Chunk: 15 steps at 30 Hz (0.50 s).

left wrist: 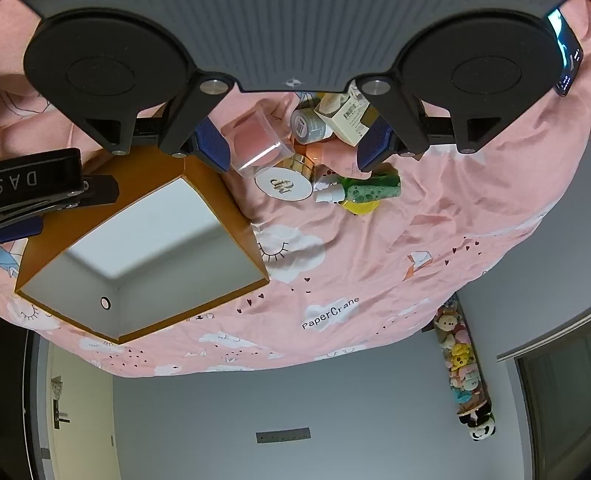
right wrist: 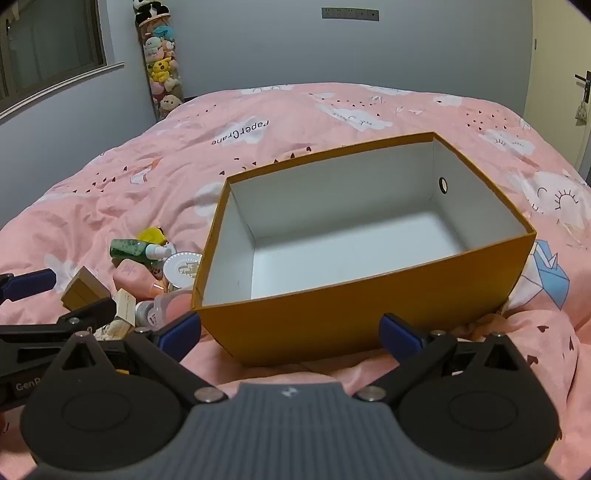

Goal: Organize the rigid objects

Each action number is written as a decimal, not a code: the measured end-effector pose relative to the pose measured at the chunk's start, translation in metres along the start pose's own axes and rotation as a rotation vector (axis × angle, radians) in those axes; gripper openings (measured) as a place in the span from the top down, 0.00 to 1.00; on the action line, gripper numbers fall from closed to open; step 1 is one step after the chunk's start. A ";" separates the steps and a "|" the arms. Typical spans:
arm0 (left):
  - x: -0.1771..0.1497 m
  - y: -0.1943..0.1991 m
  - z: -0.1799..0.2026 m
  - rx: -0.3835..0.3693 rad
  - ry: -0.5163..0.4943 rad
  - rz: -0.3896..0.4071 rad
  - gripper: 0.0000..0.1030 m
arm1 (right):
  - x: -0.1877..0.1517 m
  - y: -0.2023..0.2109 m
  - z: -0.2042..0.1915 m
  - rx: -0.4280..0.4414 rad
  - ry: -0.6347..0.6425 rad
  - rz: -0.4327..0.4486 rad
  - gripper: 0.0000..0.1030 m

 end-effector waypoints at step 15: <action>0.000 0.000 0.000 0.002 -0.003 -0.003 0.11 | 0.001 -0.001 0.002 0.003 -0.005 -0.010 0.02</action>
Point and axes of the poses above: each gripper's, at about its wrist camera, not at the fingertips, and y roughly against the way its jaws point, z to its right, x to its top, the point moved 3 cm from there along -y, roughly the way its jaws point, and after that the axes turned 6 degrees about y, right-handed, at the moved point
